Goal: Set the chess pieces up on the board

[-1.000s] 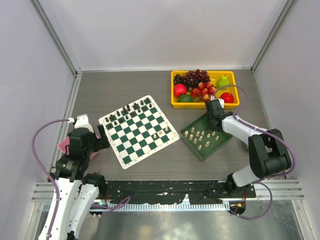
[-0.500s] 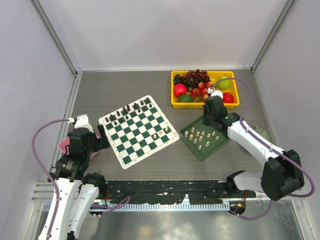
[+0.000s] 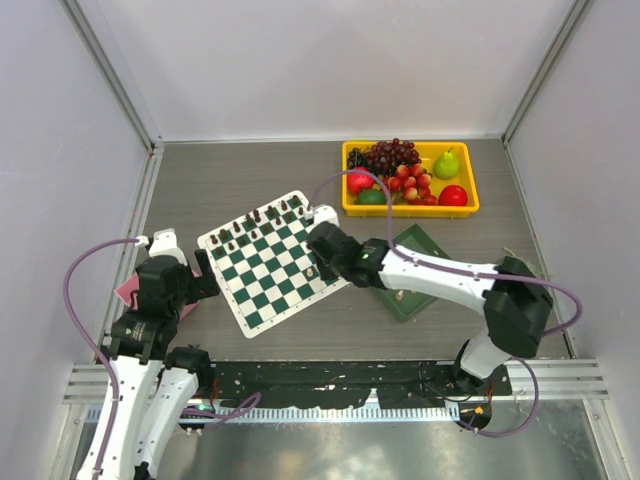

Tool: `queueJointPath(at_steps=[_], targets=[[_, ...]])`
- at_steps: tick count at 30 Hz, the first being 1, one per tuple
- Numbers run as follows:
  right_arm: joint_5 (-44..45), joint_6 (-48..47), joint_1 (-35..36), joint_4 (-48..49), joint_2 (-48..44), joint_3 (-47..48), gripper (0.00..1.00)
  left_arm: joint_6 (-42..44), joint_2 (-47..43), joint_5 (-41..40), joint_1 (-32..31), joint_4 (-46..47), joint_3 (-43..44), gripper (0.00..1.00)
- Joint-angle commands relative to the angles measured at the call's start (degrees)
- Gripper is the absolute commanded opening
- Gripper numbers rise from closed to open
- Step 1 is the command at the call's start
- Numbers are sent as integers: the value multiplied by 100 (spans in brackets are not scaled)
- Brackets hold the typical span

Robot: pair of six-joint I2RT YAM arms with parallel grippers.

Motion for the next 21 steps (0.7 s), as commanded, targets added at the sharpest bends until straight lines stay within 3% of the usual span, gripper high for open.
queueJointPath(at_steps=[1,21], targets=[[97,139,445,97,515,643,18,19,-48,58,23,222,130,99],[-45,33,701,44,1939,1435,18,28,-92,93,32,239,121,99]])
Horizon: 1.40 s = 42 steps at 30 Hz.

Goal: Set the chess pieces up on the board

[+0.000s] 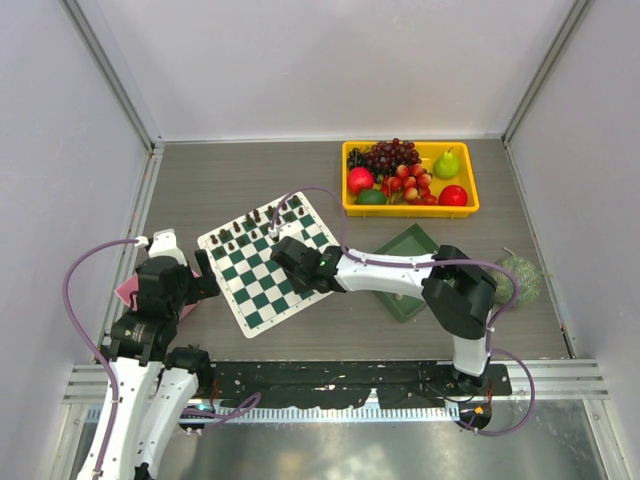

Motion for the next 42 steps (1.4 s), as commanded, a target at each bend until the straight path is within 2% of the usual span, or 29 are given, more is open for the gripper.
queueJointPath(at_steps=[1,42], targets=[[143,-32,-5,71,84,305,18,22,-35,51,32,239,130,99],[109,-199,-269,203,594,489,20,22,-43,69,32,248,113,99]])
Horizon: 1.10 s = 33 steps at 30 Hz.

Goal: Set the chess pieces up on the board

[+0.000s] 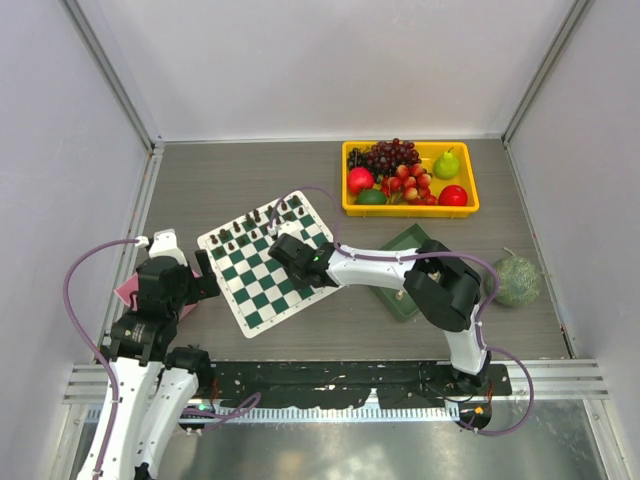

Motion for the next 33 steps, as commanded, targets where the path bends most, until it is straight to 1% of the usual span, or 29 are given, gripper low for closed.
queueJointPath(at_steps=[1,13,26,29,33], targets=[[61,-29,-39,150,-31,199,20,19,-43,27,32,246,121,99],[131,-38,-39,159,-295,190,20,19,-35,27,32,246,113,99],[61,-3,-48,159,-101,260,21,19,-35,27,32,246,113,99],[52,15,-48,194,-93,216,22,19,-35,36,32,255,113,99],[-1,-2,-57,247,-31,207,25,20,-35,36,32,254,121,99]])
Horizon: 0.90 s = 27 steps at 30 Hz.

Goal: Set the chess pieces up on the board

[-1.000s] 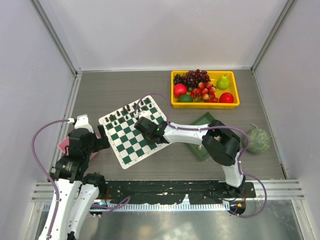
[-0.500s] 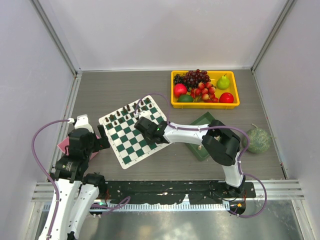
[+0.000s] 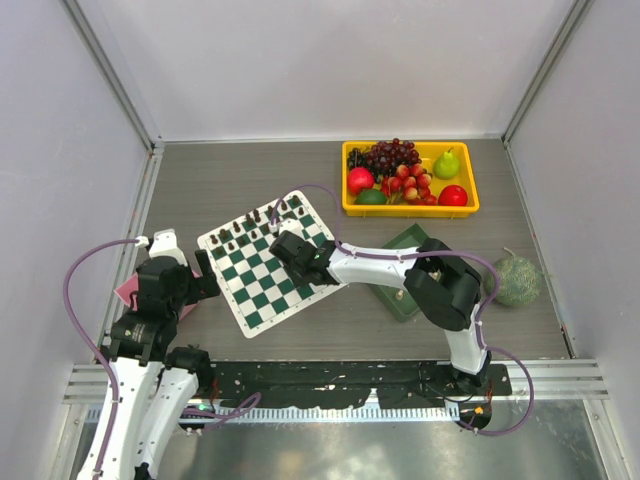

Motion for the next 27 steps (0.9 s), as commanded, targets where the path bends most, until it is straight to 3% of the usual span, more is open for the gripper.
queueJointPath(at_steps=[1,19,25,27], targets=[[-33,-7,-15,214,-22,190,25,19,-35,36,32,246,113,99],[-95,-51,-24,74,4,357,29,19,-17,45,32,246,113,99],[-70,-165,-33,56,-785,313,43,19,9,45,32,246,113,99],[123,-244,-33,30,-1075,243,52,19,18,45,32,254,113,99]])
